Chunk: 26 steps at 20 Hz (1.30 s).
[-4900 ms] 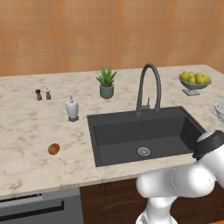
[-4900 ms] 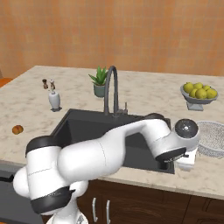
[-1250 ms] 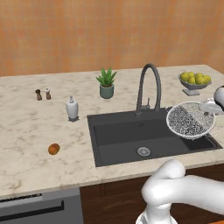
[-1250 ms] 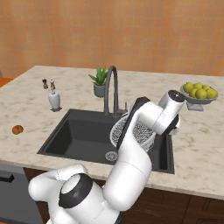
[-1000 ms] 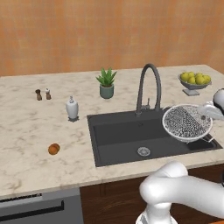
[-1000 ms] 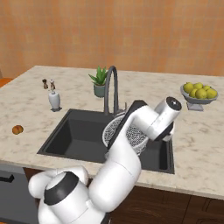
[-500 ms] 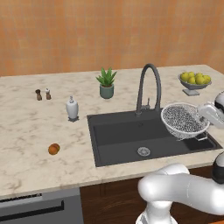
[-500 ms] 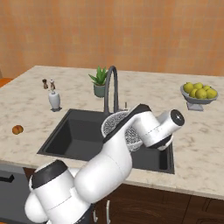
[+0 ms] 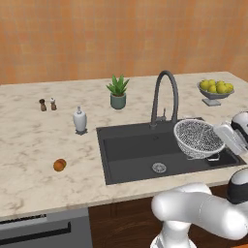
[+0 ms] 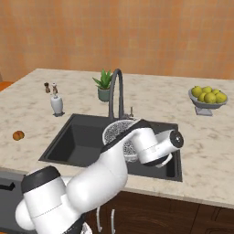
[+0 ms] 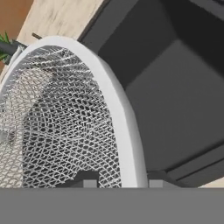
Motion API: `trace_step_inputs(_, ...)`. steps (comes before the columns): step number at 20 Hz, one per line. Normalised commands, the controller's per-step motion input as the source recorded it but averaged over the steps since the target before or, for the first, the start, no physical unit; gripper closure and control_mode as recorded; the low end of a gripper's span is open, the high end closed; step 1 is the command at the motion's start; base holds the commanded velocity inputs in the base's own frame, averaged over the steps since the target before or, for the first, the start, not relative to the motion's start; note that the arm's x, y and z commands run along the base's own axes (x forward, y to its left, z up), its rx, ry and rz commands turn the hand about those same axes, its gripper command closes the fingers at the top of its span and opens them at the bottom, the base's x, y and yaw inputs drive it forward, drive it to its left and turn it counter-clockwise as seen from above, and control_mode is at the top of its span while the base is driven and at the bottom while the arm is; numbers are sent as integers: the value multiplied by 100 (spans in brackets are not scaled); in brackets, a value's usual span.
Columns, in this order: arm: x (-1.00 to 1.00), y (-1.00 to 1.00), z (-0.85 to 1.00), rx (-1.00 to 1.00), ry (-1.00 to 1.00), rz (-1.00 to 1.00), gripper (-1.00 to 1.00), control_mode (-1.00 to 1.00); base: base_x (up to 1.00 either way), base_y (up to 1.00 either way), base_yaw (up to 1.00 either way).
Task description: Put the colander in the sink, put the peach in the colander, and turn on the sink faucet and pour water over the colander.
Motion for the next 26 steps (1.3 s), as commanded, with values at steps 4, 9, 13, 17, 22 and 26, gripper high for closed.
trace_step_inputs(4,-9,23,-14,2,21,0,100,-100,0,0,0)
trace_step_inputs(9,0,2,-2,8,25,5,100,-100,0,0,0)
trace_step_inputs(13,1,0,-4,17,17,11,100,-100,0,0,0)
trace_step_inputs(17,18,1,-7,10,2,4,100,-100,0,0,0)
trace_step_inputs(22,38,22,-14,1,0,0,100,-100,0,0,0)
trace_step_inputs(26,29,48,-27,-1,0,0,100,-100,0,0,0)
